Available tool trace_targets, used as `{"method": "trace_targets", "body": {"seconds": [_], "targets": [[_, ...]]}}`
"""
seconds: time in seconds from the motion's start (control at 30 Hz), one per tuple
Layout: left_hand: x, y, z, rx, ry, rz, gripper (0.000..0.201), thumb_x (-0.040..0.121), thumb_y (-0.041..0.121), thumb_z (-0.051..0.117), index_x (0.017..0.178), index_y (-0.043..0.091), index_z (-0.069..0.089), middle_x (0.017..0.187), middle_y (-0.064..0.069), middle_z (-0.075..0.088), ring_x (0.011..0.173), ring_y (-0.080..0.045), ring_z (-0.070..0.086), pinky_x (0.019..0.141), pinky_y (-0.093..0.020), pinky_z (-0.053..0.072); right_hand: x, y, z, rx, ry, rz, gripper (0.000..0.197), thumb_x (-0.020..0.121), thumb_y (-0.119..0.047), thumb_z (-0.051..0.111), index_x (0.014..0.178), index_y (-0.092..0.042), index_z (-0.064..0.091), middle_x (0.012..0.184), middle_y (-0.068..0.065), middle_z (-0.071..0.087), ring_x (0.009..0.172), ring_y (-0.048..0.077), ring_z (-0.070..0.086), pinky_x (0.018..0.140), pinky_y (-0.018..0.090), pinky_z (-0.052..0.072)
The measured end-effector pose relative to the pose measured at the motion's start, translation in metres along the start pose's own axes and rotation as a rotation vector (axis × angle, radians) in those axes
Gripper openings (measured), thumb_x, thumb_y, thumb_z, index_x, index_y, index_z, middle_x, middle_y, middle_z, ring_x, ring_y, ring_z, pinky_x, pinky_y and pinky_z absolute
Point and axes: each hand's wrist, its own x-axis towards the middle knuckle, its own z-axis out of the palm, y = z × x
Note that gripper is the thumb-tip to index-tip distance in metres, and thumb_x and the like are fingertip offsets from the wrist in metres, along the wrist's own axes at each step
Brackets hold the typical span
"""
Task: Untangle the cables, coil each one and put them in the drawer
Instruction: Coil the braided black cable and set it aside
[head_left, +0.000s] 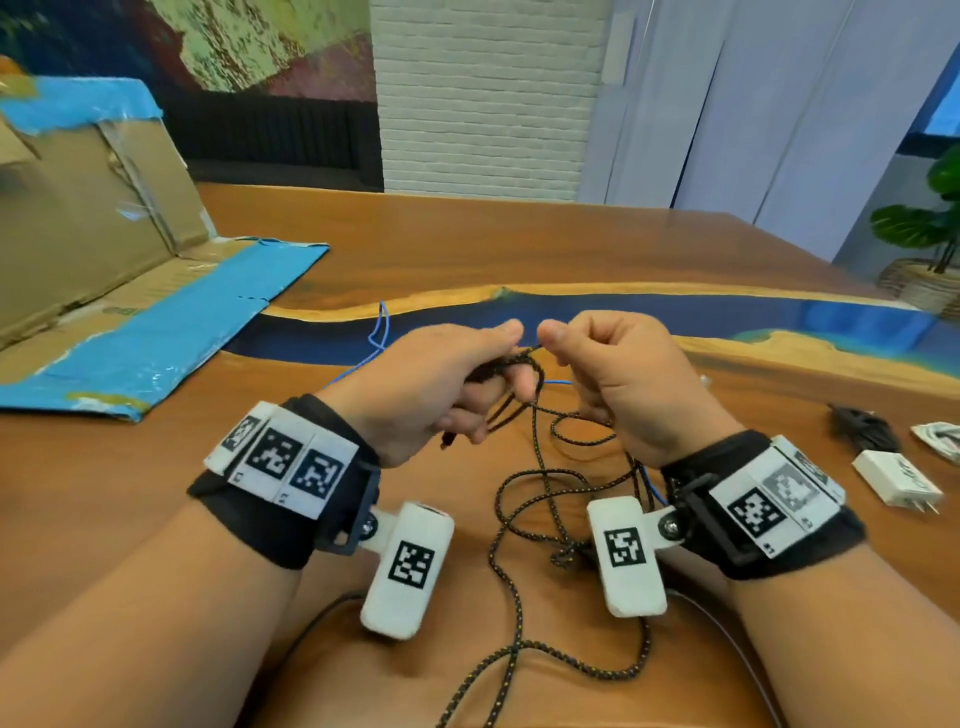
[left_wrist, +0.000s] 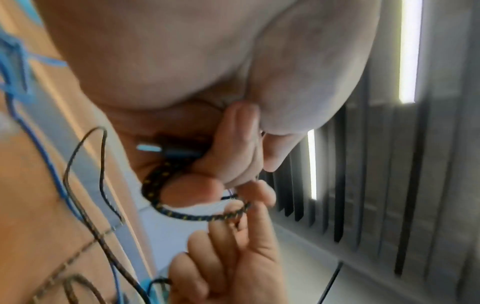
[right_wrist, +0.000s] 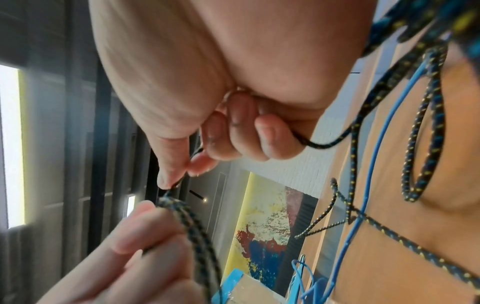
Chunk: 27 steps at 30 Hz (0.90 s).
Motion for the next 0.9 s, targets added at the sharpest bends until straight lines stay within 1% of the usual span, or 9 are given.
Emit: {"method": "trace_targets", "body": {"seconds": [0.07,0.17,0.3,0.4,0.5,0.6,0.67,0.73,0.9], "targets": [[-0.002,0.002,0.000,-0.209,-0.006,0.046,0.038,0.109,0.030,0.036,0.085,0.012,0.060,0.058,0.002,0.017,0.041,-0.012,0.016,0.053,-0.028,0.037,0.003,0.001,-0.003,-0.050,0.031,-0.005,0.035,0.086,-0.043,0.072,0.068,-0.015,0.061,0.049,-0.003,0.035,0.042,0.014,0.025,0.044,0.025,0.024],[0.001,0.006,0.001,-0.506,0.068,0.146,0.033,0.108,0.021,0.033,0.113,0.006,0.062,0.057,0.006,0.031,0.041,-0.008,0.032,0.059,-0.025,0.046,0.001,0.001,0.000,-0.182,-0.071,0.019,0.016,0.101,-0.025,0.061,0.097,-0.020,0.076,0.057,-0.001,0.044,0.048,0.014,0.034,0.044,0.028,0.030],[0.007,0.009,-0.005,-0.641,0.282,0.309,0.033,0.109,0.012,0.032,0.137,0.002,0.049,0.076,-0.004,0.060,0.082,-0.020,0.073,0.090,-0.032,0.059,-0.007,0.001,0.012,-0.389,-0.419,0.151,0.028,0.107,-0.016,0.051,0.118,-0.028,0.073,0.062,0.000,0.057,0.053,0.020,0.050,0.056,0.034,0.044],[0.008,0.009,-0.011,-0.401,0.404,0.312,0.025,0.108,0.004,0.036,0.128,0.011,0.049,0.093,-0.008,0.070,0.100,-0.022,0.072,0.099,-0.032,0.054,-0.010,-0.004,0.021,-0.473,-0.575,0.144,0.026,0.108,-0.025,0.047,0.113,-0.024,0.073,0.058,0.000,0.052,0.053,0.018,0.046,0.057,0.031,0.040],[0.009,0.005,-0.013,-0.331,0.428,0.243,0.030,0.108,0.004,0.039,0.137,0.008,0.044,0.095,-0.010,0.074,0.086,-0.020,0.074,0.085,-0.027,0.057,-0.014,-0.006,0.028,-0.430,-0.612,0.111,0.034,0.110,-0.034,0.040,0.107,-0.017,0.069,0.059,-0.003,0.043,0.054,0.015,0.039,0.057,0.031,0.036],[0.013,0.004,-0.021,-0.455,0.504,0.187,0.032,0.106,0.007,0.043,0.137,0.000,0.046,0.085,-0.008,0.076,0.062,-0.016,0.064,0.062,-0.023,0.054,-0.010,-0.004,0.025,-0.364,-0.389,0.068,0.033,0.111,-0.030,0.036,0.105,-0.010,0.061,0.058,-0.008,0.041,0.047,0.003,0.037,0.048,0.017,0.034],[0.014,0.004,-0.030,-0.612,0.515,0.202,0.028,0.105,0.008,0.042,0.130,-0.004,0.049,0.081,-0.009,0.074,0.058,-0.016,0.059,0.060,-0.023,0.053,-0.005,-0.002,0.017,-0.359,-0.215,0.050,0.032,0.111,-0.026,0.034,0.105,-0.010,0.062,0.058,-0.009,0.039,0.044,0.002,0.035,0.045,0.016,0.030],[0.013,0.007,-0.035,-0.764,0.477,0.267,0.024,0.106,0.009,0.040,0.126,-0.002,0.048,0.078,-0.008,0.070,0.062,-0.015,0.061,0.065,-0.023,0.055,-0.002,-0.001,0.009,-0.471,-0.152,0.053,0.032,0.110,-0.027,0.036,0.108,-0.023,0.067,0.058,-0.009,0.040,0.045,0.003,0.034,0.047,0.021,0.030],[0.016,0.004,-0.034,-0.811,0.516,0.349,0.019,0.108,0.010,0.038,0.119,0.001,0.051,0.095,-0.009,0.076,0.090,-0.017,0.075,0.086,-0.029,0.059,-0.009,-0.006,0.012,-0.660,-0.559,0.130,0.030,0.108,-0.037,0.043,0.118,-0.033,0.071,0.061,-0.004,0.045,0.051,0.010,0.038,0.056,0.025,0.036]]}}
